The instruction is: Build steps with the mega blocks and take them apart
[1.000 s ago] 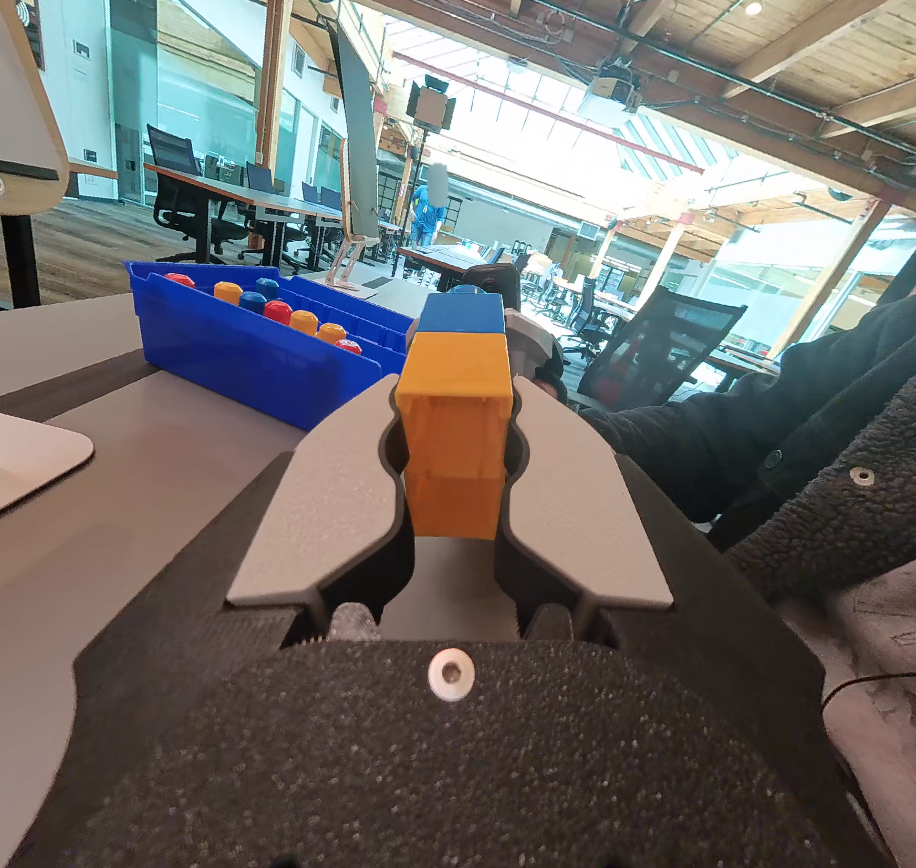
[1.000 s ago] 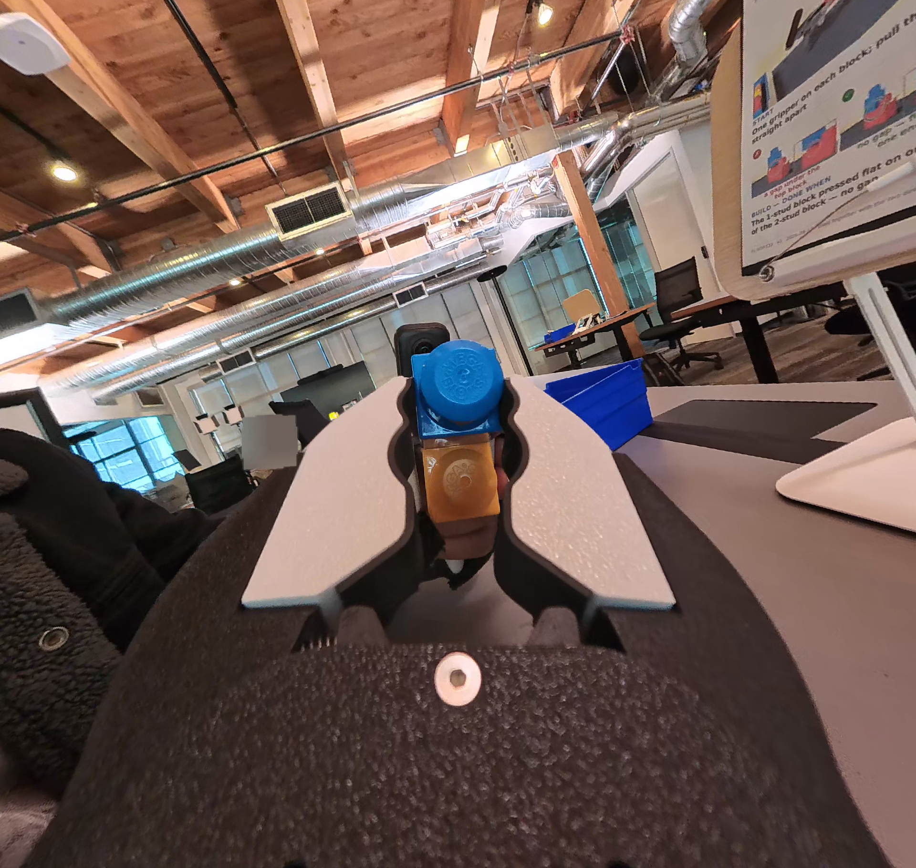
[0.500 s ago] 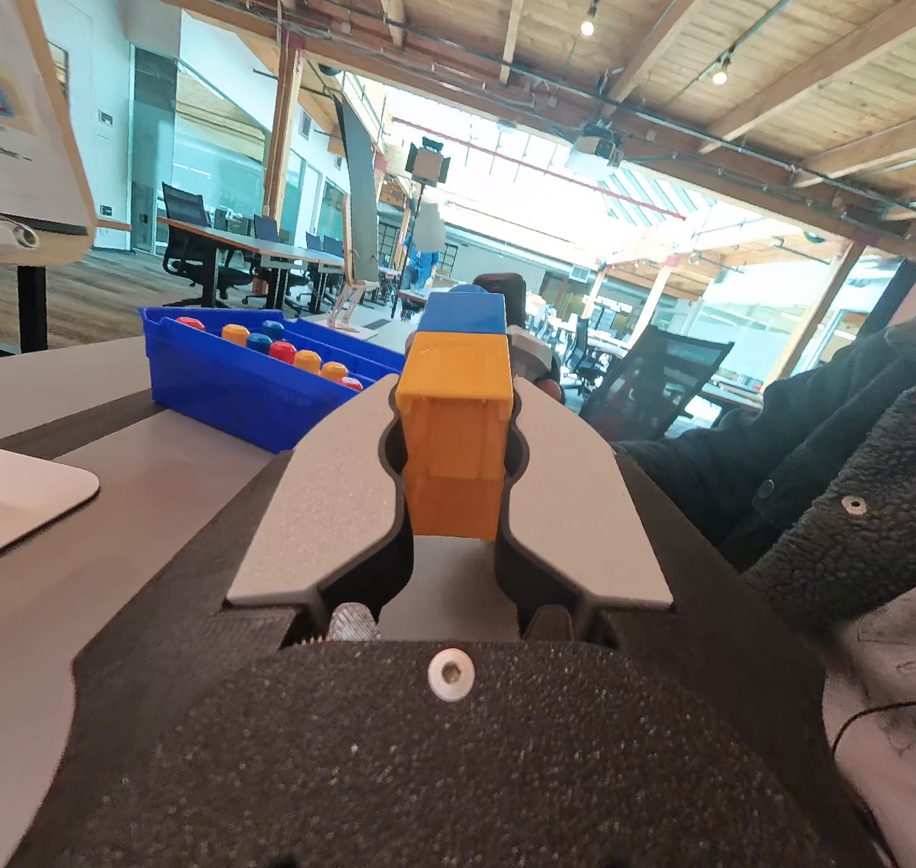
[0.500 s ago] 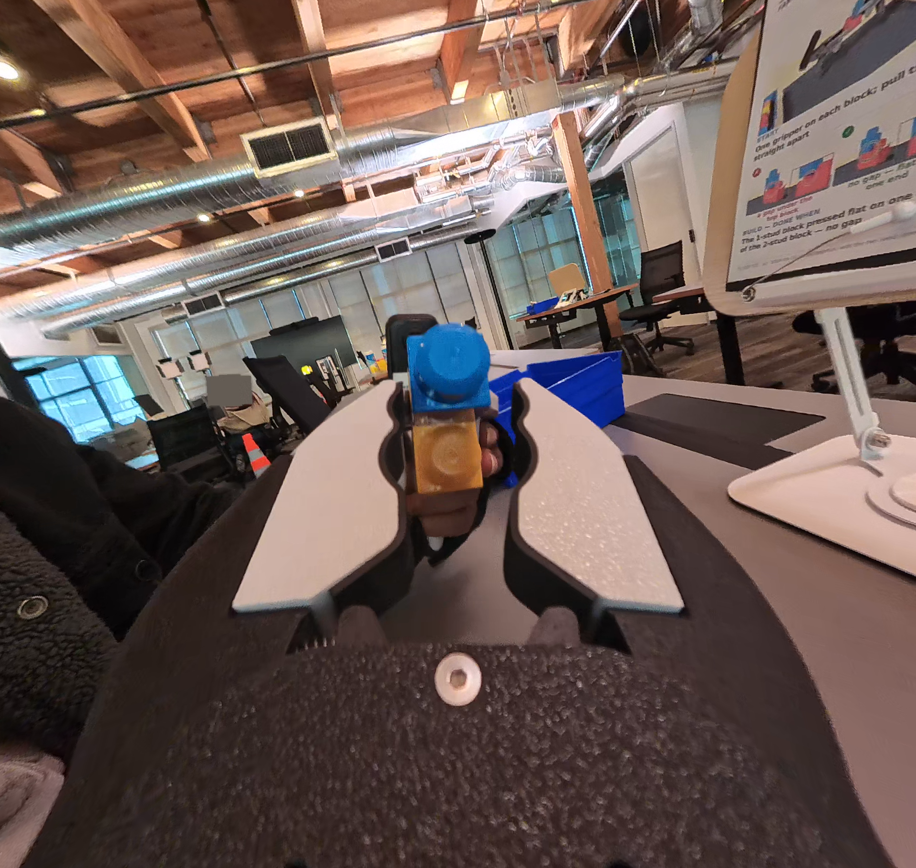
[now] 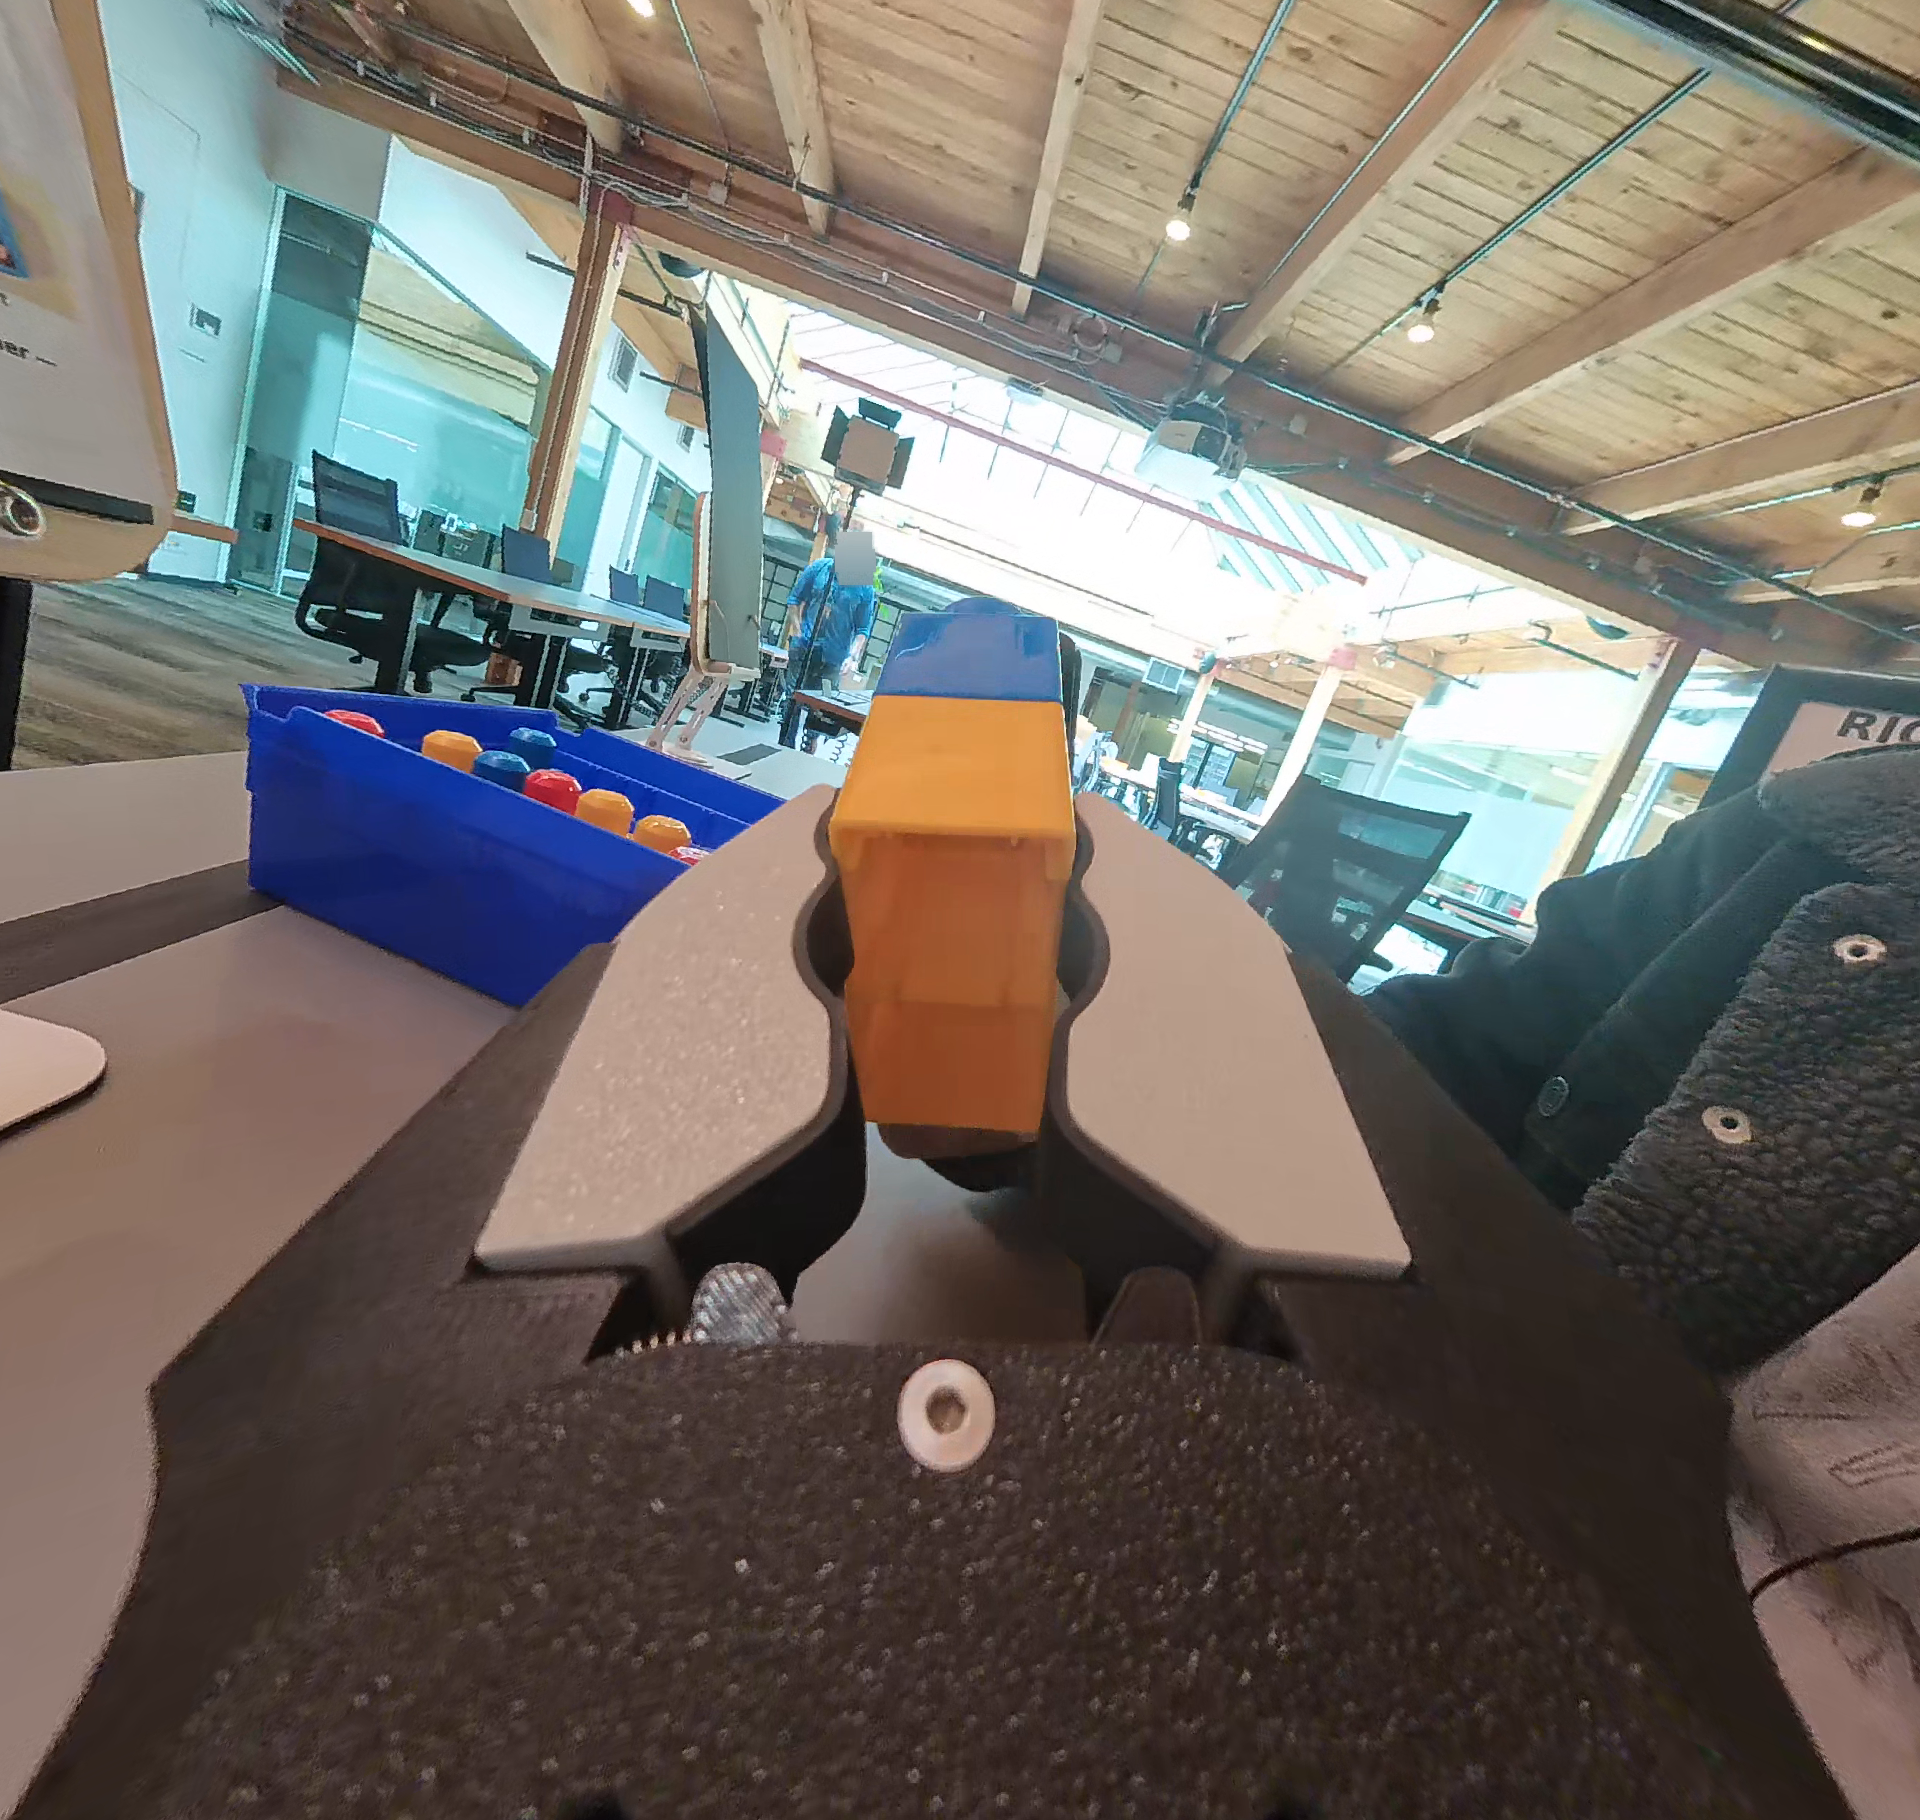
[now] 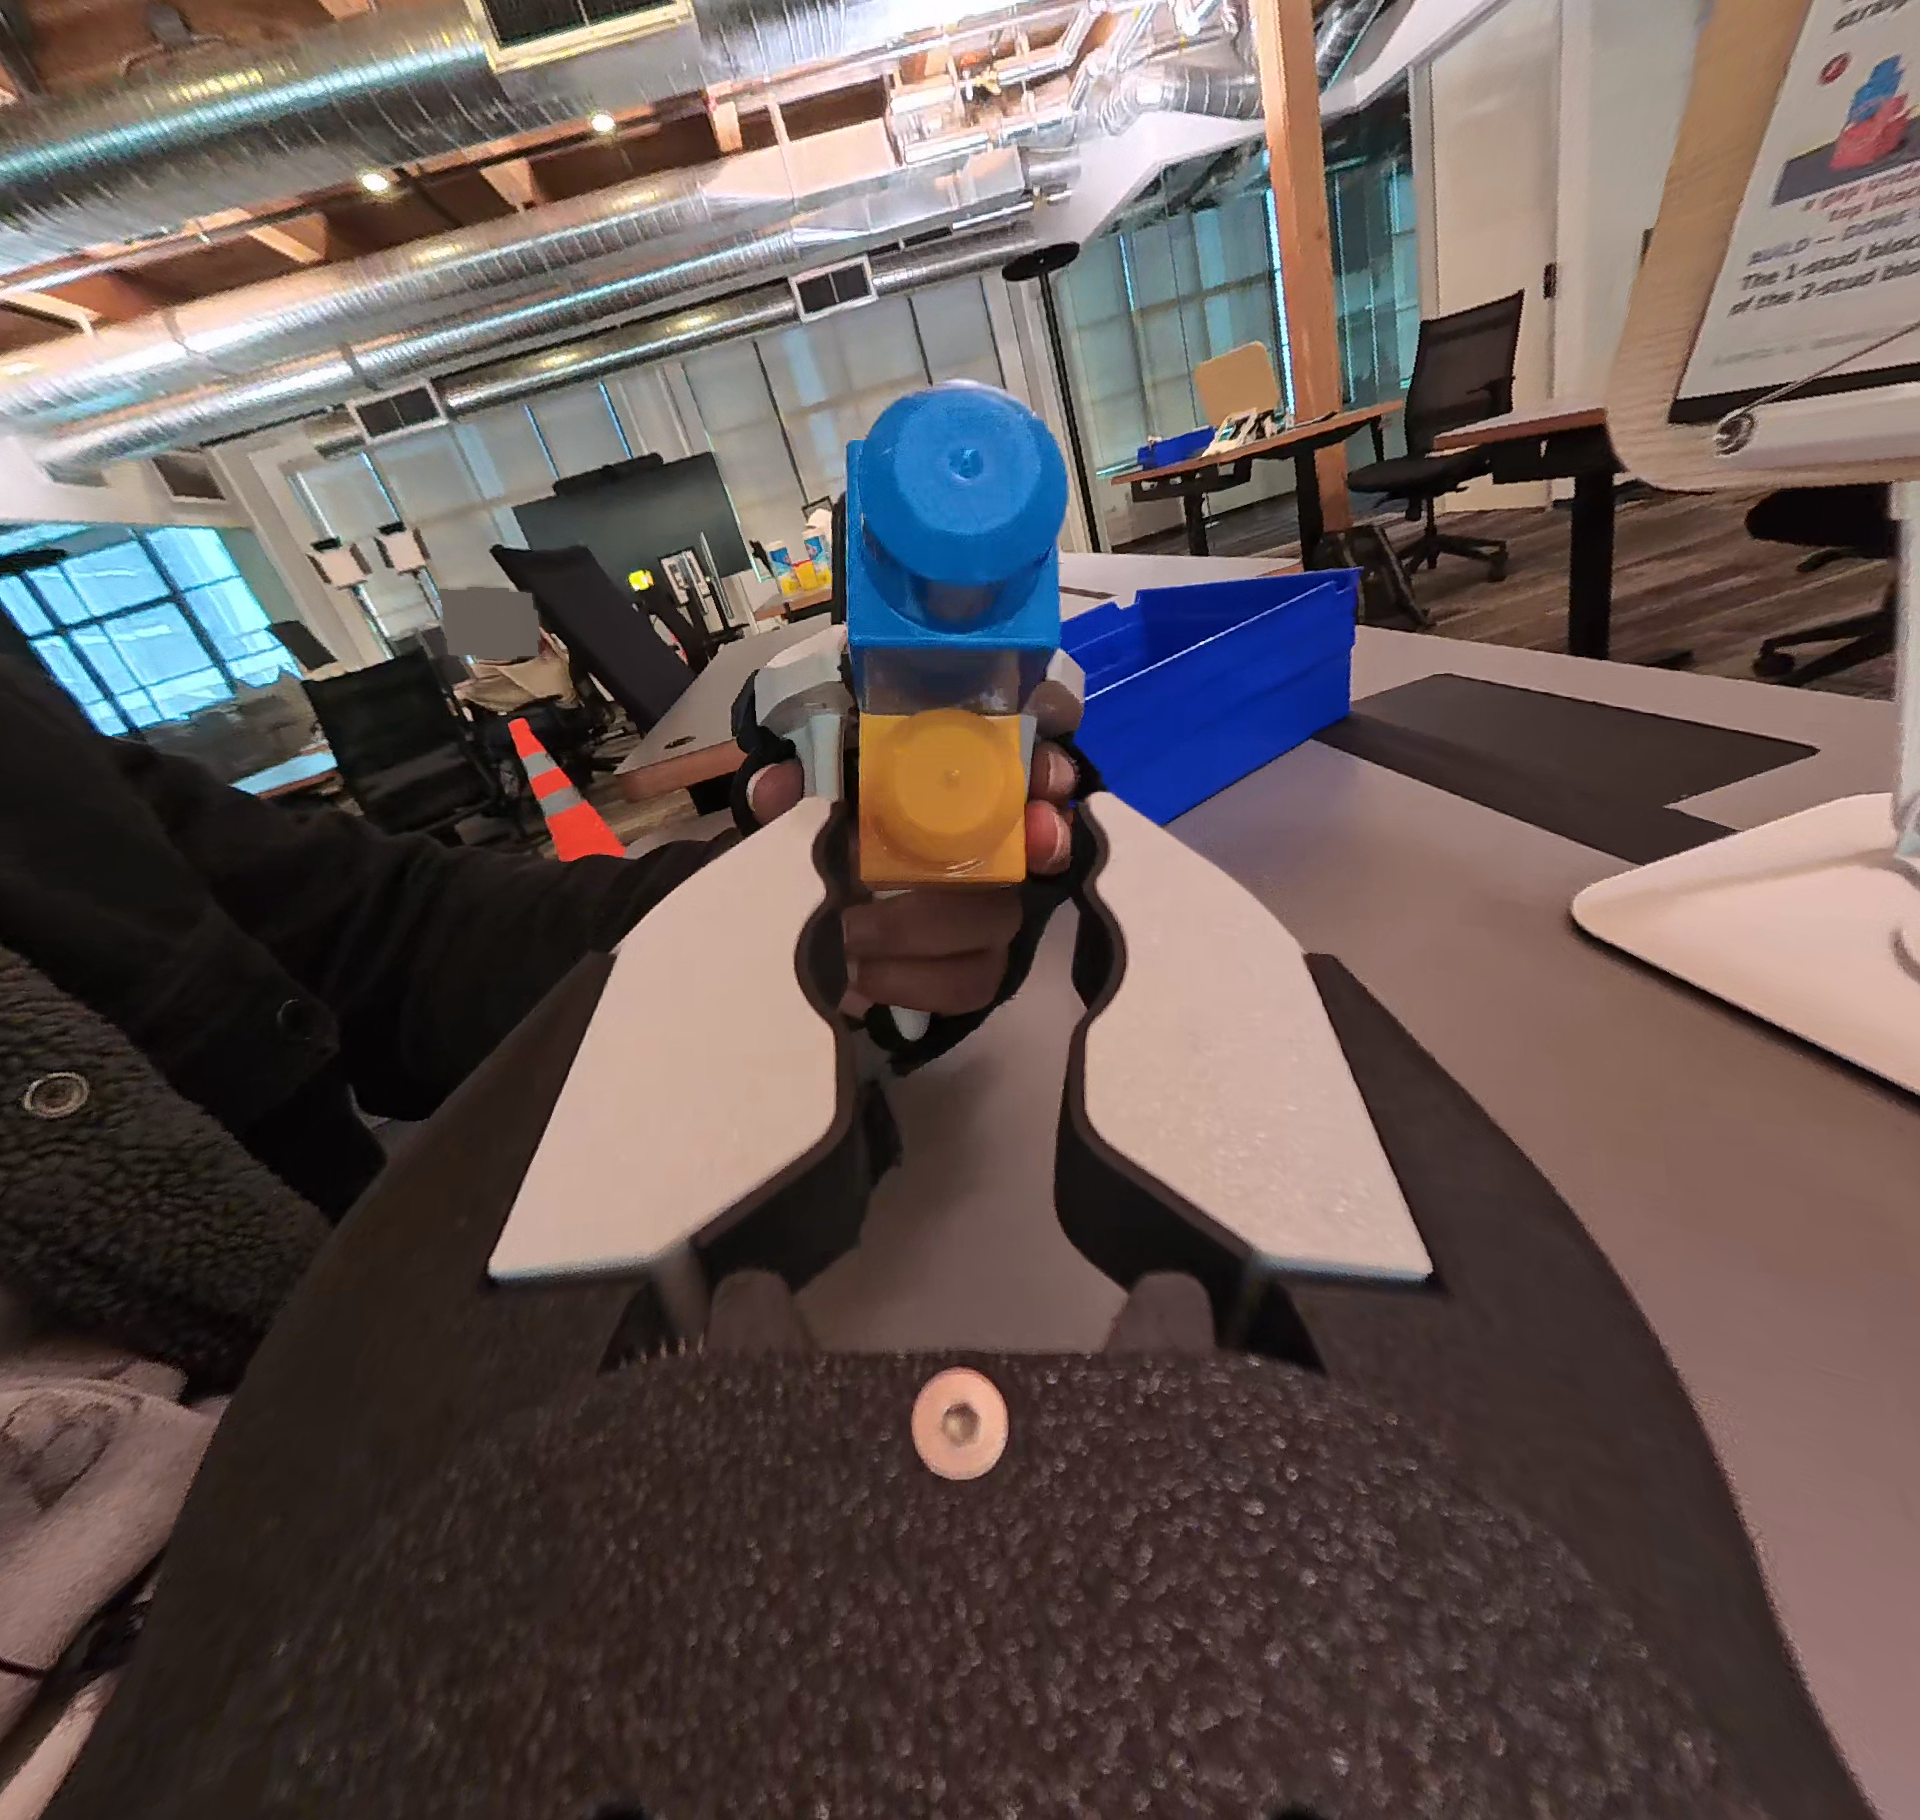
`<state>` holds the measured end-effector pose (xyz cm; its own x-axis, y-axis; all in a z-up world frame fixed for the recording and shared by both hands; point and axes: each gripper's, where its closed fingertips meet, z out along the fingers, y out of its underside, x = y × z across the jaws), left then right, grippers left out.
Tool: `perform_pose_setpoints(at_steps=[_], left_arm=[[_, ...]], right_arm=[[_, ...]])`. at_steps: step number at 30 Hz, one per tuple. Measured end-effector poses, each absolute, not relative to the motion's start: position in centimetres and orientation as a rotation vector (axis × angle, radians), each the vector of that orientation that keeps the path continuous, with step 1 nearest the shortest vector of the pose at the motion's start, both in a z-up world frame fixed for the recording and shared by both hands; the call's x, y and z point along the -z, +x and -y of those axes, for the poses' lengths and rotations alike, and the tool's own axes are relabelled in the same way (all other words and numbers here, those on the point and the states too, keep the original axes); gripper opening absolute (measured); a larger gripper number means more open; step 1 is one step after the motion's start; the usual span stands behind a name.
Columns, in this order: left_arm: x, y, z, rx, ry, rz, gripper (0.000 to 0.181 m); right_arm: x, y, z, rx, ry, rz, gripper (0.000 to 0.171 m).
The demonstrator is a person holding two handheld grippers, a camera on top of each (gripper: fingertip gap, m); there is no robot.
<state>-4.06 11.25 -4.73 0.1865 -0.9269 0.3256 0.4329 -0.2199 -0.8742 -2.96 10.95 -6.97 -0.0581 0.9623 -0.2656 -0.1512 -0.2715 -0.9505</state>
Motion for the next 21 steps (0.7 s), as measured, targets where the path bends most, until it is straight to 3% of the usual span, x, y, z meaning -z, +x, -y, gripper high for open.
perform_pose_setpoints(at_steps=[6,21], left_arm=[[4.9,-3.7,-11.0,1.375,-1.195,-0.585,0.038],[6.0,-4.4,-12.1,1.199,-1.272,-0.648,0.046]], right_arm=[[6.8,-3.1,-10.6,-1.515,-1.251,0.976,0.028],[5.7,-0.9,-12.6,-1.262,-1.328,1.055,0.028]])
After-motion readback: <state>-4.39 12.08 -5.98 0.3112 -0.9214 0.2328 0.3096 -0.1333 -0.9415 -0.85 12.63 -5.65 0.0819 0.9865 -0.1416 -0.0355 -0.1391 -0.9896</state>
